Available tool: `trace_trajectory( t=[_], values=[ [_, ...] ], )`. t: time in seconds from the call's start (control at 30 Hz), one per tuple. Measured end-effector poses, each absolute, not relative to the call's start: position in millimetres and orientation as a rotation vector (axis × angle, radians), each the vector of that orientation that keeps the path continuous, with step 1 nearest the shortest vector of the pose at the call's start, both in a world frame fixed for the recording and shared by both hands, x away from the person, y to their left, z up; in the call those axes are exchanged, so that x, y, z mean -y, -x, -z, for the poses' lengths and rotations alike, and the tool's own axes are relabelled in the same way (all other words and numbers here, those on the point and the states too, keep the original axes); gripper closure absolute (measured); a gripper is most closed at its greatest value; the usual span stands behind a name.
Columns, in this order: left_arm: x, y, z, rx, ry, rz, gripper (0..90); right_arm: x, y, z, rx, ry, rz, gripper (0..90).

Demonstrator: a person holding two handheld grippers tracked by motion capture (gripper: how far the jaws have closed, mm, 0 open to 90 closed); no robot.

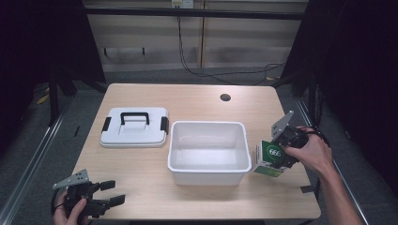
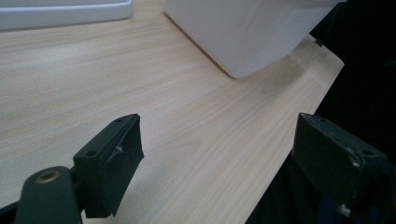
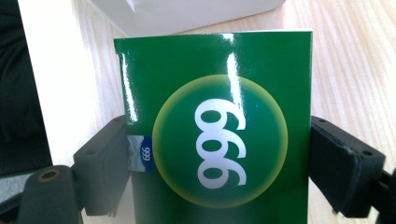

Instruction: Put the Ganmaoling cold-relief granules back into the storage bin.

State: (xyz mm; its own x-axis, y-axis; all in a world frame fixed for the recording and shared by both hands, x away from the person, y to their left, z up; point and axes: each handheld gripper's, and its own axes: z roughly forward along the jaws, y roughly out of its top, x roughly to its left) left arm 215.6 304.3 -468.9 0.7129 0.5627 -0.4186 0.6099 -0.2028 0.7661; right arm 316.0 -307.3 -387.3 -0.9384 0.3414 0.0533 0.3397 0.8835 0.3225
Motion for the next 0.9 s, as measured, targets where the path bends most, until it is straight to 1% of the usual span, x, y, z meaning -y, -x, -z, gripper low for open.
trace_trajectory(
  t=[0.4, 0.9],
  values=[
    [-304, -215, 469, -0.913, -1.865, 0.060, 16.0, 318, -309, 379, -3.033, -0.545, -0.644, 15.2],
    [-304, -216, 469, -0.915, -1.868, 0.059, 16.0, 338, -294, 354, -2.910, -0.592, -0.817, 15.3]
  ],
)
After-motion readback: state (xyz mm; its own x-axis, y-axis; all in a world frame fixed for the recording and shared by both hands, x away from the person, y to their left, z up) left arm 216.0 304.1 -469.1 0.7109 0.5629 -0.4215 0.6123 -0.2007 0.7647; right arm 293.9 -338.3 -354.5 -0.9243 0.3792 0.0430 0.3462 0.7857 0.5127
